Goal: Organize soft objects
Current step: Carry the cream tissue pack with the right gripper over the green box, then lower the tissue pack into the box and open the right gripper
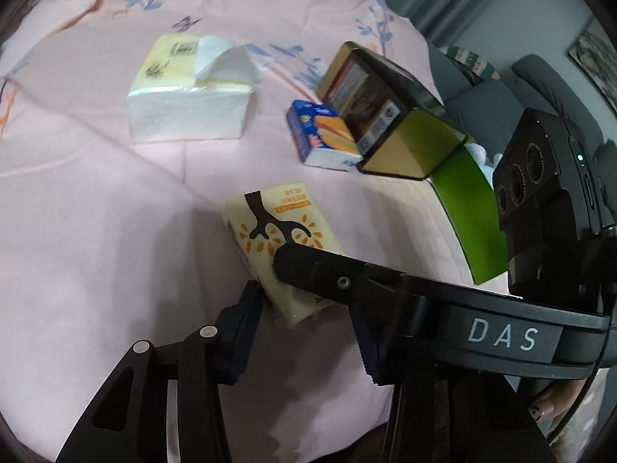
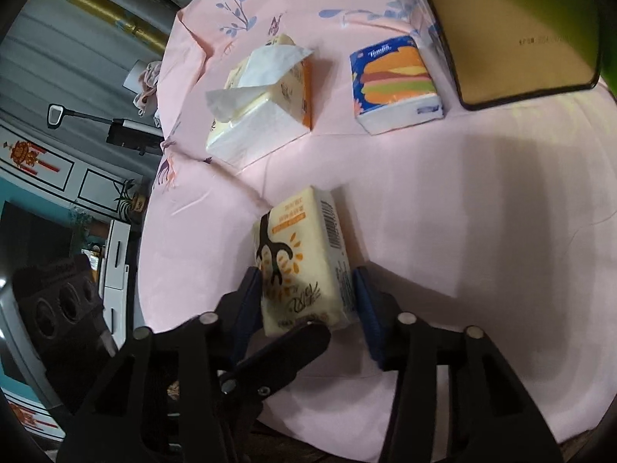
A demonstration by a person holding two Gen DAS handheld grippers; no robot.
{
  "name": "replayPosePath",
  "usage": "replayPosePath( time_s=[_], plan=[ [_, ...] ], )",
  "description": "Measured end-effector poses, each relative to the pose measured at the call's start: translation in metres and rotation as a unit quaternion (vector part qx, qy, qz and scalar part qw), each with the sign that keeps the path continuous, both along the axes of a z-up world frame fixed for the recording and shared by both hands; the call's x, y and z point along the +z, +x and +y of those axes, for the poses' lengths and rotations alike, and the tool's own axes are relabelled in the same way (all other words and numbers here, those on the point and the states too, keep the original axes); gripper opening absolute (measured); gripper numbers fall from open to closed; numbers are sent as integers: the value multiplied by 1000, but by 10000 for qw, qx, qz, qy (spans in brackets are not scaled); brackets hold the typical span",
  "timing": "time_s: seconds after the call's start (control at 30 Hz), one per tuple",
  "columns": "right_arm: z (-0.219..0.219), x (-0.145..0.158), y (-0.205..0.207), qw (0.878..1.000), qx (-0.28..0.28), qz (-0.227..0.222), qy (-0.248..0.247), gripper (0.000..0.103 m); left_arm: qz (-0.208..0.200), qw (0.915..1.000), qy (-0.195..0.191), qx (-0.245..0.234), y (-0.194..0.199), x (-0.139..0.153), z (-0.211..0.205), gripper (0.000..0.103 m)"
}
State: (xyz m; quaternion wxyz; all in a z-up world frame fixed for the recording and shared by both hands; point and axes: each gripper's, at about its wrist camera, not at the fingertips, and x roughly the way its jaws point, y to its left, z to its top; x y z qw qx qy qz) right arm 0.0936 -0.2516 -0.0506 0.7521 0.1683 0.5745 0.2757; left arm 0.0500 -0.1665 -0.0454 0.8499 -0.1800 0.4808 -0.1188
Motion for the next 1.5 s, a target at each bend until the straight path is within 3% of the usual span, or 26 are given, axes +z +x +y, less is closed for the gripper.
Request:
replayPosePath(
  time_s=[0.27, 0.4, 0.57, 0.77, 0.97, 1.5],
  plan=[
    [-51, 53, -9, 9951, -660, -704, 216, 45, -783, 9941, 219, -723, 5, 51, -51, 46],
    [-96, 91, -14, 9842, -1218, -1271, 215, 45, -1379, 9813, 135, -1335, 18, 83, -95, 46],
    [-156, 117, -15, 9668, -1946, -1638, 241, 45, -1614, 9683, -47, -1909, 39, 100, -144, 46],
    [-207, 121, -12, 9521, -2555, -1662, 249, 46, -1510, 9601, -296, -2337, 67, 97, -193, 46],
    [-238, 109, -3, 9430, -2949, -1540, 68, 46, -1132, 9597, -542, -2516, 91, 84, -220, 46],
    [-260, 77, 7, 9375, -3290, -1128, -60, 43, -613, 9624, -220, -2637, 107, 58, -243, 46]
  ],
)
